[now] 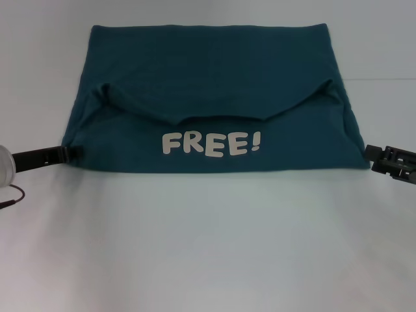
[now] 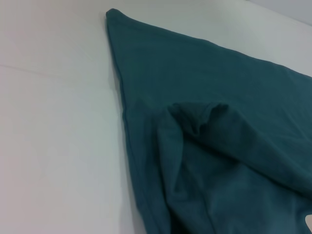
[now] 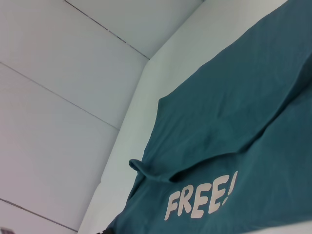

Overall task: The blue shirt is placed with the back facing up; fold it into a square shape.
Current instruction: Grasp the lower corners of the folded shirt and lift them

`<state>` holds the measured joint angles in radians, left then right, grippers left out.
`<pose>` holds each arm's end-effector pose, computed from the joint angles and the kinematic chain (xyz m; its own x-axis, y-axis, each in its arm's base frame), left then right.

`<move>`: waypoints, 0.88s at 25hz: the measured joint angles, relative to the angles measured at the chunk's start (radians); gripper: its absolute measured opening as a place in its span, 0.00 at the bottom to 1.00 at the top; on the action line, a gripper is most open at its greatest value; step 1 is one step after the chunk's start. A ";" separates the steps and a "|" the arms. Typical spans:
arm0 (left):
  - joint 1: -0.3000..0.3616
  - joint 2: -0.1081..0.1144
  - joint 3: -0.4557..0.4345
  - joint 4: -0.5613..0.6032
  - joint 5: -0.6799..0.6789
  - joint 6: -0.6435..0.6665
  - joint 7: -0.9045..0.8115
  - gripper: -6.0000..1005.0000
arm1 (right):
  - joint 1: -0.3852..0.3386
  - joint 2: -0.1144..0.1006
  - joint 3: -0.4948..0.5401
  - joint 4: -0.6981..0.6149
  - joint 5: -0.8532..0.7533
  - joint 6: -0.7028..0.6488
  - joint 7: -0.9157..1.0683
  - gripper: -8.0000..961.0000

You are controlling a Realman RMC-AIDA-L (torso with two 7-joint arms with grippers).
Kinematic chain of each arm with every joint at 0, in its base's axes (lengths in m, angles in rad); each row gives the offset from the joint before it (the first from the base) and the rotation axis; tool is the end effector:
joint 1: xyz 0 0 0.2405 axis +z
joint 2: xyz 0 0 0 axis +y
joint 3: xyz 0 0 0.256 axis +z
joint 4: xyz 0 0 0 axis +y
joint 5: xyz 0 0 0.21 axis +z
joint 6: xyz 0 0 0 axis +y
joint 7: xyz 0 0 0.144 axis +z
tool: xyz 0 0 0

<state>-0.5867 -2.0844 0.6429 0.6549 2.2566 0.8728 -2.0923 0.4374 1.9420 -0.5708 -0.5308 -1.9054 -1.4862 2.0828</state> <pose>-0.3312 0.3950 0.0212 0.3780 0.7046 0.6006 0.9089 -0.1592 -0.3853 0.3290 0.3226 0.0576 0.0881 -0.7664 -0.6363 -0.9458 -0.2649 0.1880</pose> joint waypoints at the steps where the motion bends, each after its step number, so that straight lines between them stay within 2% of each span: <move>1: 0.000 0.000 0.000 0.000 0.000 0.000 0.000 0.37 | 0.001 -0.001 -0.002 0.000 0.000 0.000 0.000 0.78; 4: -0.001 0.001 0.000 0.000 0.000 0.005 0.000 0.23 | 0.006 -0.005 -0.008 0.000 -0.006 0.000 0.004 0.78; 7: -0.002 0.003 -0.002 0.013 0.000 0.031 -0.008 0.14 | 0.023 -0.019 -0.010 -0.014 -0.045 0.000 0.038 0.78; 10: -0.003 0.010 0.001 0.034 0.000 0.056 -0.040 0.04 | 0.062 -0.052 -0.011 -0.029 -0.124 -0.001 0.097 0.78; 13: -0.004 0.022 0.001 0.056 0.000 0.094 -0.081 0.04 | 0.108 -0.084 -0.011 -0.052 -0.203 0.001 0.168 0.78; 16: -0.012 0.031 0.000 0.066 0.000 0.128 -0.119 0.04 | 0.152 -0.100 -0.011 -0.105 -0.289 0.029 0.252 0.78; 19: -0.027 0.044 -0.001 0.084 0.000 0.177 -0.188 0.04 | 0.202 -0.100 -0.012 -0.154 -0.395 0.072 0.331 0.78; 22: -0.041 0.047 0.002 0.095 0.000 0.193 -0.226 0.04 | 0.256 -0.086 -0.018 -0.162 -0.501 0.125 0.357 0.78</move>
<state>-0.6273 -2.0370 0.6446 0.7499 2.2565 1.0661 -2.3185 0.6930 1.8559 -0.5886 -0.6931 -2.4067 -1.3614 2.4394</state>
